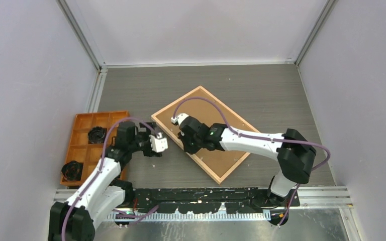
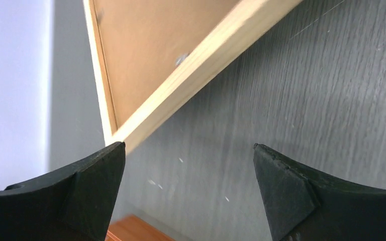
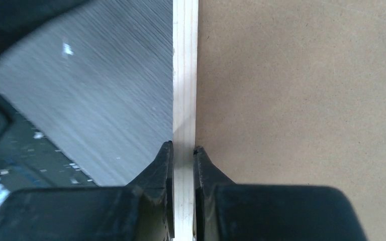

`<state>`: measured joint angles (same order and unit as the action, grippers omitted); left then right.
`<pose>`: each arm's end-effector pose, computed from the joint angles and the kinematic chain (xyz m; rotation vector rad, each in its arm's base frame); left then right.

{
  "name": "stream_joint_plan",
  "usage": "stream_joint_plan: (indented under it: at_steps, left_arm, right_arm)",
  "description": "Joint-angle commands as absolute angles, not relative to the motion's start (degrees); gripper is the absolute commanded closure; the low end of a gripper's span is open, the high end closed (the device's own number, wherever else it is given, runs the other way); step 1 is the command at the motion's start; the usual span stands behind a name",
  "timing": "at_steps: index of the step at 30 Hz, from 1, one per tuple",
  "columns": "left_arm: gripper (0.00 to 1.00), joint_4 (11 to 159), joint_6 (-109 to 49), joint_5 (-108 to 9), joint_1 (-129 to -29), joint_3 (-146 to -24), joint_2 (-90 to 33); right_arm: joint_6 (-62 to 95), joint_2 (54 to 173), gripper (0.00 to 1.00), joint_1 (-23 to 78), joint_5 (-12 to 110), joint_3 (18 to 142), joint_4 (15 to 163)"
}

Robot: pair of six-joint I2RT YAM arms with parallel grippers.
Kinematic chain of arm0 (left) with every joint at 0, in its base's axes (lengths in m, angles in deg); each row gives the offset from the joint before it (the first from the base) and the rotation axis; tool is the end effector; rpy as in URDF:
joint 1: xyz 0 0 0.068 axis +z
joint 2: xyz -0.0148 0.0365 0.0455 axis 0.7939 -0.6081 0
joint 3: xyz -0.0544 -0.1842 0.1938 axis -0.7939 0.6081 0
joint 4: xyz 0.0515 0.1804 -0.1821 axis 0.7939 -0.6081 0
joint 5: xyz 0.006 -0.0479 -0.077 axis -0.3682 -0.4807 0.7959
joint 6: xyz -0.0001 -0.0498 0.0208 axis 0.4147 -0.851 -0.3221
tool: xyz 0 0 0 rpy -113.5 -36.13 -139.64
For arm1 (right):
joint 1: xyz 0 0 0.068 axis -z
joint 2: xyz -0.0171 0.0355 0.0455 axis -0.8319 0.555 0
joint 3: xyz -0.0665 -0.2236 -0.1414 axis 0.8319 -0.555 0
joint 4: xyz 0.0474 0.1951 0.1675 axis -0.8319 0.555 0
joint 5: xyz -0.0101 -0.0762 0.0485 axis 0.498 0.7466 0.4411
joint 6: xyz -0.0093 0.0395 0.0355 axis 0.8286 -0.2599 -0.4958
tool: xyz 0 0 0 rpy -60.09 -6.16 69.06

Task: Put the photo into the frame
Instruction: Turn over the photo frame at the center of the board.

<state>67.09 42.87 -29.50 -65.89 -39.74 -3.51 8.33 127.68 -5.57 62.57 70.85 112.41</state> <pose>0.1738 -0.0586 0.2073 1.5109 1.5505 -0.0808 0.1699 0.3100 0.2227 -0.9667 2.3502 0.4220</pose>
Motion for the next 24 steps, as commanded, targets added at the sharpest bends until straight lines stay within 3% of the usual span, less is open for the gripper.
stream_joint_plan:
  at_steps: [1,4,9,17,21,24]
  left_arm:
    - [0.00,88.92,59.64,-18.95,-66.69,-32.00,0.30]
    - [0.01,101.60,59.83,-18.27,-67.61,-30.11,-2.28]
    - [0.07,107.45,63.45,-16.25,-68.31,-31.39,-6.77]
    - [0.20,99.03,77.50,-11.21,-68.55,-34.25,-10.13]
    - [0.34,99.60,81.24,-10.04,-68.55,-34.46,-11.54]
    - [0.54,97.20,83.34,-9.91,-68.55,-35.79,-11.48]
  right_arm:
    - [5.16,121.13,0.99,-2.83,52.51,76.09,111.41]
    - [3.90,120.28,0.99,-1.49,48.60,76.62,112.19]
    - [2.68,119.41,0.99,0.18,44.21,77.73,113.70]
    - [1.65,118.19,0.99,1.27,42.83,78.77,115.42]
    - [2.17,117.29,0.99,1.36,43.54,79.15,117.26]
    - [3.23,116.69,0.99,1.38,44.57,79.39,118.81]
